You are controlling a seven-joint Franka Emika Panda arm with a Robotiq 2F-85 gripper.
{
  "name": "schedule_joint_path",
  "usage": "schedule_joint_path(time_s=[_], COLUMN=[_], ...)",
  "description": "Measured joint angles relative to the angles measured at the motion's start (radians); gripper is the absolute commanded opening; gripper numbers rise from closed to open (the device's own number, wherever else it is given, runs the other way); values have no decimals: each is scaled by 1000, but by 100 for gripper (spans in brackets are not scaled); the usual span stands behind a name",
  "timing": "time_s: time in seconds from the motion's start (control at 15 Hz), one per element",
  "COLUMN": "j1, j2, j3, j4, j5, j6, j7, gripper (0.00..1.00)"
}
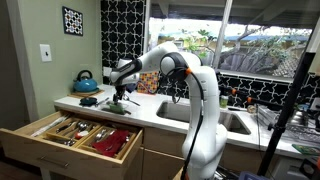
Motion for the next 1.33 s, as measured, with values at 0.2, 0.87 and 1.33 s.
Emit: schedule_joint_path(time_s=[0.2, 0.87, 1.33], j1=[-2, -9, -12], j2=[8, 20, 20], j3=[1, 3, 3], j4=[5, 9, 12], j5=[10, 46, 53], j6=[-1, -1, -1], j7=[-10, -15, -15], gripper=[71, 67, 60])
